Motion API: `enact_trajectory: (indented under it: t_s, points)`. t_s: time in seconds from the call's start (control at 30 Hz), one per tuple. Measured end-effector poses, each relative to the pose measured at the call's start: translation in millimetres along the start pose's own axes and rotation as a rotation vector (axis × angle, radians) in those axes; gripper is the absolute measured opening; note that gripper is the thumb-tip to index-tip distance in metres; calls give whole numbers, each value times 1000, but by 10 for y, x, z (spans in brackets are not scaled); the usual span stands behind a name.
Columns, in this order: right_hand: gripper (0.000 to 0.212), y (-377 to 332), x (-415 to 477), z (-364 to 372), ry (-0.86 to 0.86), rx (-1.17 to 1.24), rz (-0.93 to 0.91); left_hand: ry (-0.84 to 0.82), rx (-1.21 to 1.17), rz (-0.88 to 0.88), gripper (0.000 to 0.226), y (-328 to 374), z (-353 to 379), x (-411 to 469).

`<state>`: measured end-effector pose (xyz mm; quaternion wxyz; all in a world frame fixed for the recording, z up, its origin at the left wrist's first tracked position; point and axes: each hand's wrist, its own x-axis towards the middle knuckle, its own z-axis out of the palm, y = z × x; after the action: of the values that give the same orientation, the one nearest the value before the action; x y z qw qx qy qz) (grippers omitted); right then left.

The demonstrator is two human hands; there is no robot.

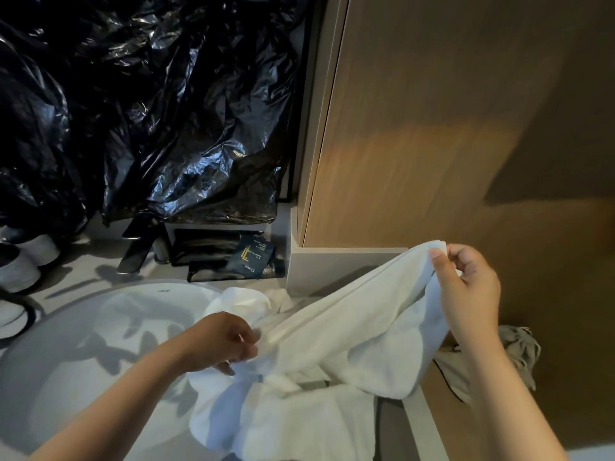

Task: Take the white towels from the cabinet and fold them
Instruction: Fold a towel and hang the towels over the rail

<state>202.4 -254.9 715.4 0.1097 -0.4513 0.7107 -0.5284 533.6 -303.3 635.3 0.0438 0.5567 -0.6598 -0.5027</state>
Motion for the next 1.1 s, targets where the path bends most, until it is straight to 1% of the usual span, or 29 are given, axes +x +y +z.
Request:
enact_trajectory:
  t_s: [0.1,0.23,0.33,0.43,0.53,0.57,0.7,0.8,0.87,0.93,1.1]
  points:
    - [8,98,-62,5,2,-16,32,67,-7,35,8,-40,71,-24]
    - [9,138,-113,-10,5,-1,32,135,130,95,19,-100,104,-79]
    - [11,143,-121,-26,12,13,21,115,57,65,20,-168,92,-119]
    - [12,144,-138,-10,5,25,13,49,-86,40,11,-209,57,-203]
    - [11,144,-144,3,-1,28,11,-3,-202,7,13,-248,26,-280]
    - [11,142,-145,3,-4,26,6,-13,-228,6,11,-260,23,-304]
    - [11,142,-146,3,-7,27,6,-48,-301,62,20,-270,22,-371]
    - [11,149,-153,2,-7,22,13,-40,-374,77,15,-250,20,-392]
    - [12,154,-157,-2,-8,16,13,6,-374,84,14,-225,37,-397]
    - [13,157,-160,-9,-4,17,9,94,-344,90,15,-208,69,-393]
    - [13,156,-157,-48,20,26,7,451,-286,65,7,-256,116,-346]
